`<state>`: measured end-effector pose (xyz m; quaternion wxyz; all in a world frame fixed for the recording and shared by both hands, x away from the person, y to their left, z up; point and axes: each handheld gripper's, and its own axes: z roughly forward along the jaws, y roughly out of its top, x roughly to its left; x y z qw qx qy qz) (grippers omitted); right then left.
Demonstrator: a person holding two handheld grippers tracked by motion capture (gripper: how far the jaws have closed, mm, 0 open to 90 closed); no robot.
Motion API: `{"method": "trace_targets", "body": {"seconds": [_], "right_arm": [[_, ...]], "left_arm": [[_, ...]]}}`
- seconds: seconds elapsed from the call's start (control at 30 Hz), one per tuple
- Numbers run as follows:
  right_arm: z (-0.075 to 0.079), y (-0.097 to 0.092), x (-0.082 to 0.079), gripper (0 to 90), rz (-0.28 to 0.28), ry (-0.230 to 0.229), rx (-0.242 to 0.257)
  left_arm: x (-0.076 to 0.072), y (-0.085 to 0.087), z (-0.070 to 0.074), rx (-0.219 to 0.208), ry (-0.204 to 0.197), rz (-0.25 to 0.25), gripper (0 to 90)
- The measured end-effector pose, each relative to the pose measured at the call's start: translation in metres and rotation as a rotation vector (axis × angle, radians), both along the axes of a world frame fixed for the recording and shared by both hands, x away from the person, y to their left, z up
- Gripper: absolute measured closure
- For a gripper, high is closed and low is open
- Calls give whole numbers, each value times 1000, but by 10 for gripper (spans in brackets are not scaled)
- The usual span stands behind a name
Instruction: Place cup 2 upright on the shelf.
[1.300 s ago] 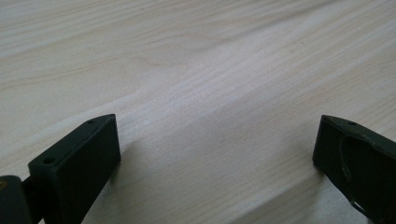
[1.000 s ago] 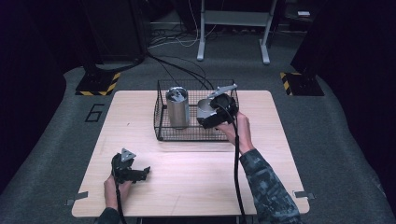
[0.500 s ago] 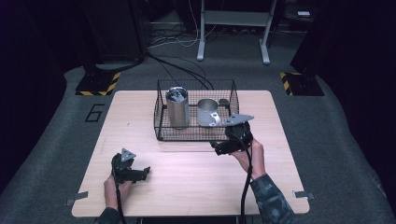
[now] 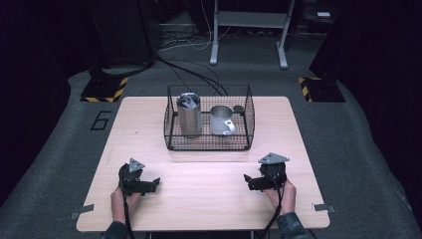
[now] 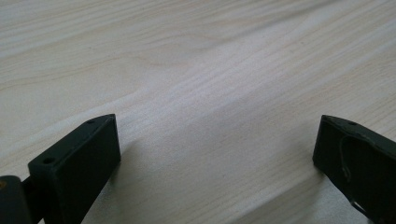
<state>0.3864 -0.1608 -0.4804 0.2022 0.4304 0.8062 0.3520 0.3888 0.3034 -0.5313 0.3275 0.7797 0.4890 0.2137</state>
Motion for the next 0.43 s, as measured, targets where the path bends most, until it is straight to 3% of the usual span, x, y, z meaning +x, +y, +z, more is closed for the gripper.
{"method": "trace_targets", "body": {"seconds": [0.13,0.23,0.37,0.43], "right_arm": [[-26,-14,-5,0,-24,42,-17],[-38,-21,-10,0,-38,42,-18],[-47,-28,-13,0,-53,73,-11],[-47,-30,-14,0,-45,58,-8]], "left_arm": [[0,0,0,1,-1,-1,5],[0,0,0,-1,1,-1,5],[0,0,0,0,0,0,5],[0,0,0,0,1,0,4]]}}
